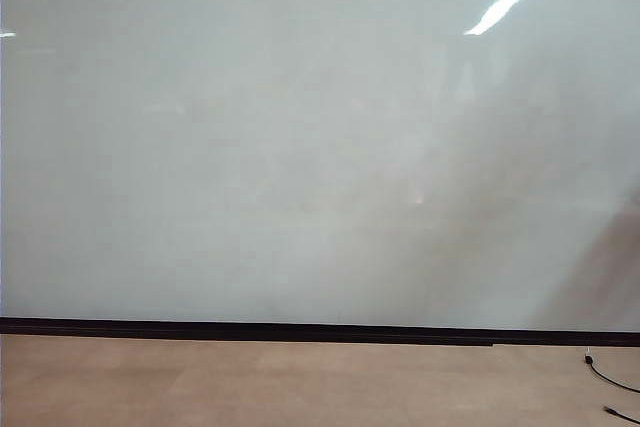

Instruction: Pick up the pen on the shelf to the right of the whiteboard and write the letter Z.

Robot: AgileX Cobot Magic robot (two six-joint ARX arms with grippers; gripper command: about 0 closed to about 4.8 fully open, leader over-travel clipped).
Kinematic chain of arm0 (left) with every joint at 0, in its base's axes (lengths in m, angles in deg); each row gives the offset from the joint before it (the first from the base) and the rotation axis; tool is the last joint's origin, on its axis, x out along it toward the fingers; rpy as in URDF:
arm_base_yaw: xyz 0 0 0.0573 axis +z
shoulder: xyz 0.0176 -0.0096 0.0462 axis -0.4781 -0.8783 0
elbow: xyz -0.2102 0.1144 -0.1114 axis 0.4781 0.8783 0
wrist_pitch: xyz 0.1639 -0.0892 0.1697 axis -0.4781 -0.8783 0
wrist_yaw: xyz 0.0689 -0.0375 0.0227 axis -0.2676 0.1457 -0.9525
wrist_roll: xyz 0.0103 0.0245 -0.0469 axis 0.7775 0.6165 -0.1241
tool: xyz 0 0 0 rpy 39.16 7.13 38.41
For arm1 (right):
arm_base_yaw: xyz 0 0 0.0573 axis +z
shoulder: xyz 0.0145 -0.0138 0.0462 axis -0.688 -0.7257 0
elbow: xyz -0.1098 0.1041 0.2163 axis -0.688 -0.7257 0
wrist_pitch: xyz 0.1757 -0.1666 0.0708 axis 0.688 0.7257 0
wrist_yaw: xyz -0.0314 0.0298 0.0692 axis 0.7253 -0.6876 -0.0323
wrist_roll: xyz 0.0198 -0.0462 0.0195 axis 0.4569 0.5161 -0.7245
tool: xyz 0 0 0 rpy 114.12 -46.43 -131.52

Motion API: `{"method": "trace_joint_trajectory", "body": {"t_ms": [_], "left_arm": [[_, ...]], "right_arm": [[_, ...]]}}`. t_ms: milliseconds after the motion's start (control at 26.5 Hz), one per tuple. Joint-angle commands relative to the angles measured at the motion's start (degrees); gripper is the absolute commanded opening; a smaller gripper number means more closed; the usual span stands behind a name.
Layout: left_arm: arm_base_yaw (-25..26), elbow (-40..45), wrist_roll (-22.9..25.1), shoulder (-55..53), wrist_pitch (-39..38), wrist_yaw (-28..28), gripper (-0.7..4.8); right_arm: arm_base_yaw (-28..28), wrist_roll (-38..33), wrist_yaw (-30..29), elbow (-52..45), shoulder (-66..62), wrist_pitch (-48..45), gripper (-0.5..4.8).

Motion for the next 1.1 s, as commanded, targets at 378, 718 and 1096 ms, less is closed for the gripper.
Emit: {"method": "trace_joint_trajectory", "body": {"t_ms": [378,718,1096], "left_arm": [[-0.02,-0.13,0.24,-0.02,0.31,0.00,-0.05],[-0.02,-0.13,0.24,-0.02,0.31,0.00,-0.04],[-0.02,-0.13,0.24,-0.02,0.31,0.00,-0.04]], "right_arm": [[-0.59,0.17,-3.08,1.46,0.26,-0.55,3.04],[-0.44,0.15,-2.27,0.85,-0.90,-0.55,2.88],[-0.48,0.17,-2.12,1.01,-0.90,-0.83,2.64]]}}
